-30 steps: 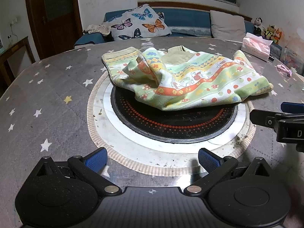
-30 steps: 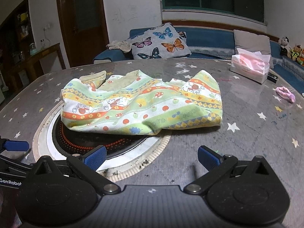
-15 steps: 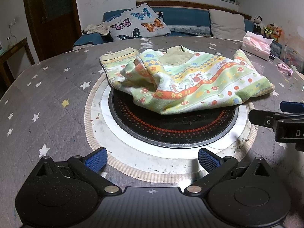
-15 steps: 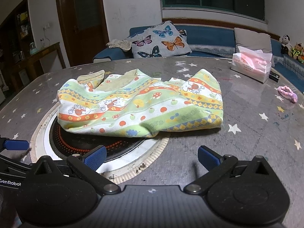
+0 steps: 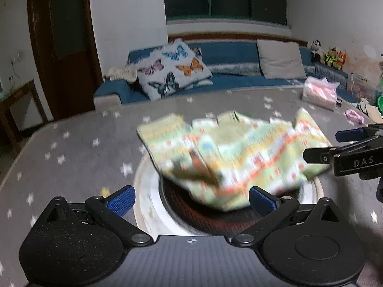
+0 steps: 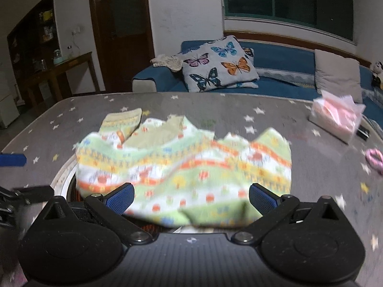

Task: Fold clothes
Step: 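Grasp the shirt edges with the left gripper while the right gripper grasps too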

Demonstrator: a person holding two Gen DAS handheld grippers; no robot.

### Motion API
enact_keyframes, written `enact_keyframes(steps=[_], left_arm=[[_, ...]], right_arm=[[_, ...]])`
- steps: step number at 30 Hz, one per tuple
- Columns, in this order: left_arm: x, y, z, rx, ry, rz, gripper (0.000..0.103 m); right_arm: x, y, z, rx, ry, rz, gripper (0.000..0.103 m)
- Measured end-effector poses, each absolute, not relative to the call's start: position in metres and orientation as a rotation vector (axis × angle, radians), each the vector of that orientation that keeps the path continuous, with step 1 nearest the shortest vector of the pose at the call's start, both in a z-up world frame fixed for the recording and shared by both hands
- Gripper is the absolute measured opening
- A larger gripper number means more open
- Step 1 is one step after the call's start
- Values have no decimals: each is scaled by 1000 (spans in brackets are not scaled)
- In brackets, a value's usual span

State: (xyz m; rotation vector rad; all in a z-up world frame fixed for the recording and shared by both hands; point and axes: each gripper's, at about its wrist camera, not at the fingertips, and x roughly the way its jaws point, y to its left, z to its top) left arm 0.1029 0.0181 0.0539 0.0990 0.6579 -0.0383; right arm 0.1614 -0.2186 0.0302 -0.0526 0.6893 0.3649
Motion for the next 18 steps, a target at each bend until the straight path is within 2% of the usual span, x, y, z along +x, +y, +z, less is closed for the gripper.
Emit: enact_keyframes(steps=[5,10,14,16,18], left_arm=[[138,24,58,117,643,-69,86],[167,24,52,112,661,-143,80],[181,20,43,134,681,-211,74],[187,20,38,139,701,-233,63],[193,22,33,124,726,-252,41]], right_arm=[[207,-214,28,-39,728,382,86],[249,-206,21,-18,762,409,72],[272,-196,11,-28,785,433,69],[280,-191,3,-43,804,445,61],[286,-188,-3,-45,830,453,56]])
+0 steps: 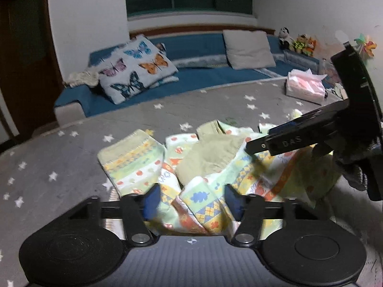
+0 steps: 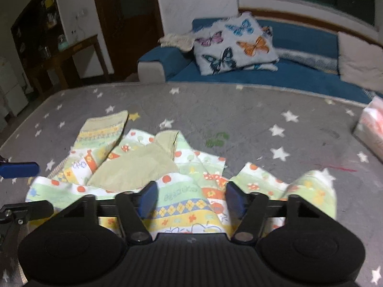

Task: Fold clothes
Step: 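Grasp the shirt edges with the left gripper while the right gripper grasps too, then lift and shake the shirt with both grippers, lay it flat, open both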

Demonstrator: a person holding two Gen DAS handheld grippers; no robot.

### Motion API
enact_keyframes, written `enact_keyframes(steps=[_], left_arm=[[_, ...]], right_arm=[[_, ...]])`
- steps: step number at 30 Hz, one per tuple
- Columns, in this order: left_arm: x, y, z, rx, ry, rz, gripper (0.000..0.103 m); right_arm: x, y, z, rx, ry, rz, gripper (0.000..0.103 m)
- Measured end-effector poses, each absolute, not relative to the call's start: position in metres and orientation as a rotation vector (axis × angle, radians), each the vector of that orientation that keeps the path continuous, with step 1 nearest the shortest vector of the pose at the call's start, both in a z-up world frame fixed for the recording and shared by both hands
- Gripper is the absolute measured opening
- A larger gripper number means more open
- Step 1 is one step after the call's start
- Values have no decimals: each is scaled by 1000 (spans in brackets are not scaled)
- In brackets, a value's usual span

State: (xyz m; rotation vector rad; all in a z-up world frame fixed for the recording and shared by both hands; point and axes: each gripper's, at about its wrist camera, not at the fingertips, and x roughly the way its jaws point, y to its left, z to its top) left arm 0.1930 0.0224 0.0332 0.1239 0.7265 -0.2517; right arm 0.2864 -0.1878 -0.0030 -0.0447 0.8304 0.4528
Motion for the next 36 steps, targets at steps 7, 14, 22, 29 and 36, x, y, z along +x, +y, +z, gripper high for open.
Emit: enact_keyframes(steps=[7,14,22,29,36], left_arm=[[184,29,33,97,702,-292,10],[150,35,50,85,620,-308,8],[91,48,46,84,624,-378,8],[37,47,23,165,694,-479,9],[21,54,35,150,682,-481,15]], right_arm=[[274,-196,4,-14,801,472,10],[224,-214,39,18,706,521,7],[127,-236,60,5,671,618,7],[54,-250,40,-35,822,712,13],[50,-275,58,23,792,659,26]])
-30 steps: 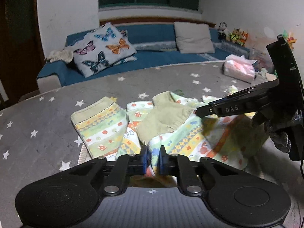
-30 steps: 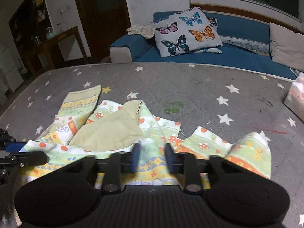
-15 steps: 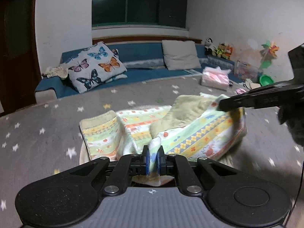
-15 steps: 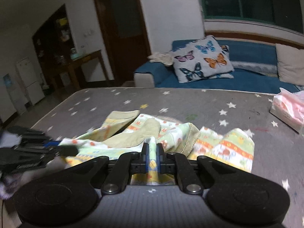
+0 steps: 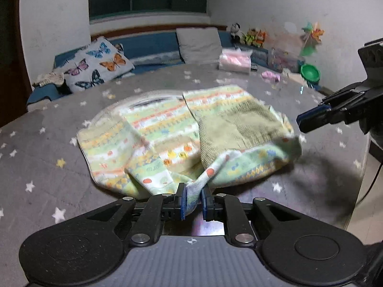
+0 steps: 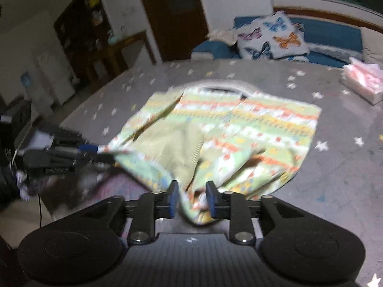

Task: Fold clothes
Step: 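Lift and shake the shirt with both grippers, lay it flat, open both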

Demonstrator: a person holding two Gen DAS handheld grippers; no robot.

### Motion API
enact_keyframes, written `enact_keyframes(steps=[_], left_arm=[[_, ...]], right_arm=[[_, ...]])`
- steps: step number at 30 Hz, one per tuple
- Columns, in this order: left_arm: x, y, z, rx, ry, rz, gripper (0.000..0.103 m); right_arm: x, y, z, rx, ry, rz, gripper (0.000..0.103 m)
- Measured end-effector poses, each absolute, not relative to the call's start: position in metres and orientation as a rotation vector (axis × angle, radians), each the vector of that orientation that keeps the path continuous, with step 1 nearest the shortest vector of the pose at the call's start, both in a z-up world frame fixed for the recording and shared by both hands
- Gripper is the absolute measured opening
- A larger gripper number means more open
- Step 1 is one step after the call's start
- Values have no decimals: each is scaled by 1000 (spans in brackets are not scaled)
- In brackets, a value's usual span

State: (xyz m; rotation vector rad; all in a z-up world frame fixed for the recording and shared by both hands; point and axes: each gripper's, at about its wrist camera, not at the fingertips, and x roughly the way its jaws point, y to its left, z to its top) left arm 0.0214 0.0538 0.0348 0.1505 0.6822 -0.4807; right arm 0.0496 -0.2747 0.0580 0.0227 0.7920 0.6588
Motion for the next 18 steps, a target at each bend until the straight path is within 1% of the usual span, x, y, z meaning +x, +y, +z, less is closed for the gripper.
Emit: enact_keyframes(steps=[3,4,5,6,10,13,15,16,18], left_arm=[[25,53,47,142,626,-481,15],[27,52,51,136,608,-479,15],[31,51,54,125,595,-473,15],[34,51,57,110,583,-465,15],[42,52,72,63,533,-436,15],[44,58,81,63,508,-405,22],[47,60,83,73,502,-384,31],[50,60,82,79,505,-376,31],[57,59,78,81,523,-371,31]], right_arm=[[65,-277,69,25,724,606,26],[71,-276,70,16,710,585,28],[79,-274,69,3,701,564,32],[90,-271,65,-13,702,549,34],[121,-257,40,-49,760,540,34],[131,-244,21,-60,820,587,34],[119,-235,18,-80,826,649,34],[110,-231,20,-93,820,686,34],[90,-223,26,-120,803,756,37]])
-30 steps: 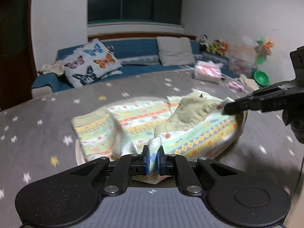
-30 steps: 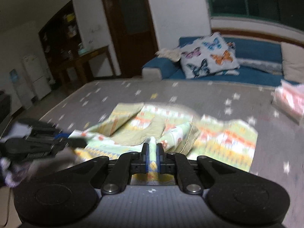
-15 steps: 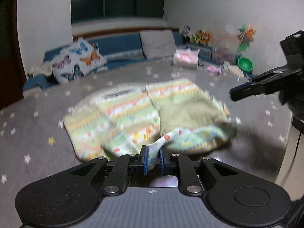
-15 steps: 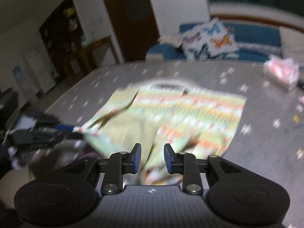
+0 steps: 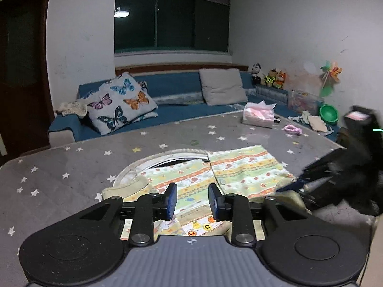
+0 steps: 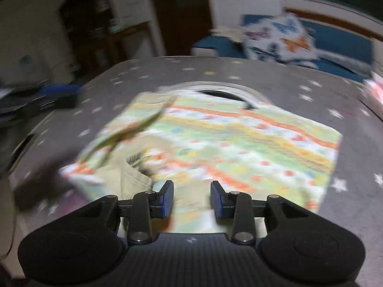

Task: Fold clothes
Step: 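Lift and shake the shirt with both grippers, lay it flat, open both, then grasp the folded-in sleeve cuff with the right gripper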

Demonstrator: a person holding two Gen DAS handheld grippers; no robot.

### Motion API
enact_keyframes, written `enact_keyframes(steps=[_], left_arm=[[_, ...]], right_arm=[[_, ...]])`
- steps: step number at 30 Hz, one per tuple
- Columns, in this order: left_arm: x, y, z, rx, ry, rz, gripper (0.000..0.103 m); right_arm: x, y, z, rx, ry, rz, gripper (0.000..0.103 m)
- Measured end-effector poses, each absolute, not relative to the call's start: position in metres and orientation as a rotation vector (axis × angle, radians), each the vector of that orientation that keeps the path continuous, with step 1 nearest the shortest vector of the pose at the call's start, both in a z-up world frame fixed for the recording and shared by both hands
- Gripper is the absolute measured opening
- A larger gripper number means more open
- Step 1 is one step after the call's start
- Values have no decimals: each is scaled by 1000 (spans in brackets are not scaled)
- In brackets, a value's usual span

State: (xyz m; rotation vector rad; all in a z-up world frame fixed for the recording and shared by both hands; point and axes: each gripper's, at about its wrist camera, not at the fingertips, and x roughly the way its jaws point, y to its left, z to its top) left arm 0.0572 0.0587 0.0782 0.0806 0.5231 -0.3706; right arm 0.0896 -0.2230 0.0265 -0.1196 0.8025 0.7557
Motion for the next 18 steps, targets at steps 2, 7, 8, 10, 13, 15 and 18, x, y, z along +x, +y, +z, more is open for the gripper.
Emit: enact_keyframes(steps=[2,7,8,10,13,15,18], left_arm=[[64,53,71,84,546,-372,31],[65,30,48,111,604,-423,31],[62,25,43,121,619,-440,31],[54,16,33,145,642,-472,32],[39,8,20,177,665,-509,39],[29,5,11,188,680,-522,41],[18,4,0,206,699,-522,42]], right_arm=[[69,-220,33,-137,793,813,41],[21,-210,37,-209,806,911,42],[15,-210,35,-215,821,915,43],[7,-213,33,-218,836,908,43],[1,-222,35,-207,835,874,43],[5,-234,43,-177,801,827,47],[20,-253,50,-118,764,712,49]])
